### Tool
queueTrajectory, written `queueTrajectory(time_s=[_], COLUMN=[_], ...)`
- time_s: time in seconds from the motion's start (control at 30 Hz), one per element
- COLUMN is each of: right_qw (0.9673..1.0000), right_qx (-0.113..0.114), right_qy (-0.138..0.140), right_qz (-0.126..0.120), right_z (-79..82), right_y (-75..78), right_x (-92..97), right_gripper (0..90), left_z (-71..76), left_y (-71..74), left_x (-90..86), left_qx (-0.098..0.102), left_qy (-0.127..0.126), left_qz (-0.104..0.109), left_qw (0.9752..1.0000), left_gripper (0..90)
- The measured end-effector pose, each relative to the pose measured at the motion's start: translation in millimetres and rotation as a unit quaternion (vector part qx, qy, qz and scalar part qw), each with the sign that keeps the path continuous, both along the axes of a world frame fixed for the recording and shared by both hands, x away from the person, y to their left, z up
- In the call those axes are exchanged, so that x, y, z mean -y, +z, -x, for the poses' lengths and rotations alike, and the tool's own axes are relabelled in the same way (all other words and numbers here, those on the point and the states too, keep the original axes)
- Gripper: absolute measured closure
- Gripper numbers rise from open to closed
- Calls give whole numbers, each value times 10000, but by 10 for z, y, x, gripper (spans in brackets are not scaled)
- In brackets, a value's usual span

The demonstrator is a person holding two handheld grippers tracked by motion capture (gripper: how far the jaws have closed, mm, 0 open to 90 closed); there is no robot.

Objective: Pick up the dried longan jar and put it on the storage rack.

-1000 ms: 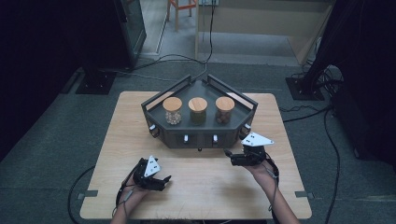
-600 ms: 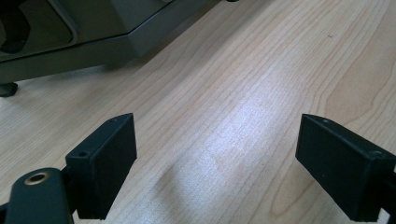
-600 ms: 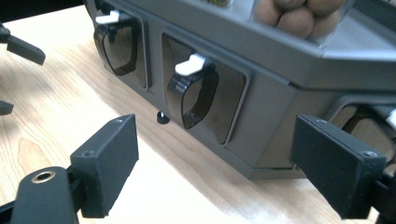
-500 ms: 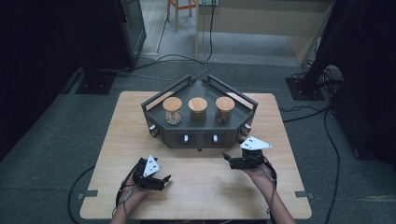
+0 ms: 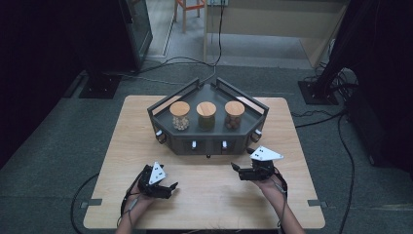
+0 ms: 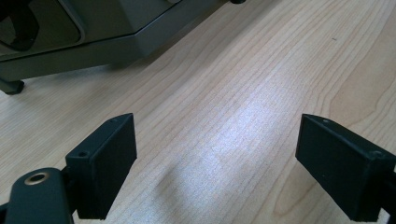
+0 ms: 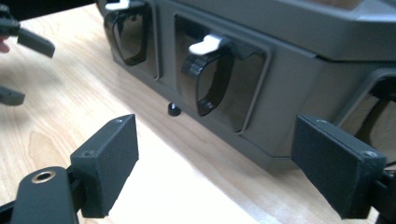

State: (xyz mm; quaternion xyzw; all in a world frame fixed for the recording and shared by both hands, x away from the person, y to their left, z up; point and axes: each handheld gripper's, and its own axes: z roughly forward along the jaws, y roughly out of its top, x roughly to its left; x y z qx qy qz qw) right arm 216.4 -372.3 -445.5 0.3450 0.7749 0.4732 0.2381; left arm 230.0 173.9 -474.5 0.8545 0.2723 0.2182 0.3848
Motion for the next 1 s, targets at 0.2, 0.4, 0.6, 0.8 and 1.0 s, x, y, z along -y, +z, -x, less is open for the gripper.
queueTrajectory(time_s=[0.2, 0.4, 0.6, 0.8, 1.0], right_qw=[10000, 9999, 9998, 9997, 9996], right_qx=[-69, -122, -192, -241, -248], right_qy=[25, 30, 59, 99, 79], right_qz=[-43, -52, -49, -20, -86], right_z=[12, 25, 33, 43, 52], right_y=[-58, -112, -171, -226, -248], right_x=[-6, -7, -18, -38, -17], right_gripper=[152, 152, 152, 152, 152], left_z=[6, 19, 26, 15, 13], left_y=[-1, 2, -12, -13, -15], left_x=[4, -1, -15, -14, -15], left_qx=[2, 63, 89, 61, 48], left_qy=[11, 15, 34, 45, 69], left_qz=[1, -26, 39, 27, 26], left_qw=[10000, 10000, 9999, 10000, 10000], left_gripper=[124, 124, 124, 124, 124])
